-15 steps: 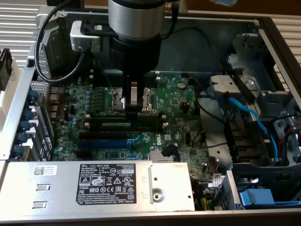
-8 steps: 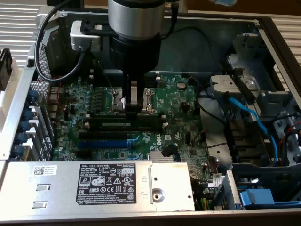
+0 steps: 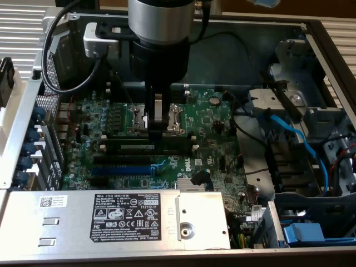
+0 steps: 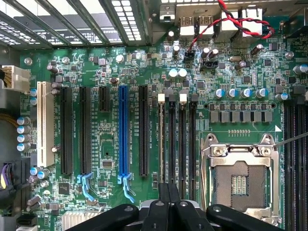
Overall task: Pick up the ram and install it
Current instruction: 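Press down the ram until it locks into place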
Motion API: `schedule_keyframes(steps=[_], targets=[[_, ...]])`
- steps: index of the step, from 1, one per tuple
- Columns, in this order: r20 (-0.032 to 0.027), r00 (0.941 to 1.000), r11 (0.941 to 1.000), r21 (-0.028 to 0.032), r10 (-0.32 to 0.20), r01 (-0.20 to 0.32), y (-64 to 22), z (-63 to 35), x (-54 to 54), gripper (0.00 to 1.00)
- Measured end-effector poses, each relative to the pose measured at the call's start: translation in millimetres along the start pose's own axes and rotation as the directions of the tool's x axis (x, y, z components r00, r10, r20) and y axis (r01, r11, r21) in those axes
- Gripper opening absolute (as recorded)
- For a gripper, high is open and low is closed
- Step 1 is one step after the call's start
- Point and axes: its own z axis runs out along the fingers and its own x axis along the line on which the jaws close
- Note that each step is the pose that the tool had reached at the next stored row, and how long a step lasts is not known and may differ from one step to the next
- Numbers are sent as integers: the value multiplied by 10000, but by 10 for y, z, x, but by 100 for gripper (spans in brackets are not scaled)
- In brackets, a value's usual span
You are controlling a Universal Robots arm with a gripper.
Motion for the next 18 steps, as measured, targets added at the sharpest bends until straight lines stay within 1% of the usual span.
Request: schedule_keyframes(steps=[8, 14, 18], targets=[[-111, 9999, 10000, 3, 2, -2, 0, 10, -4, 10], [-133, 9999, 10000, 4, -11, 11, 0, 14, -8, 10], [-160, 9999, 10000, 4, -11, 11, 0, 19, -8, 10]])
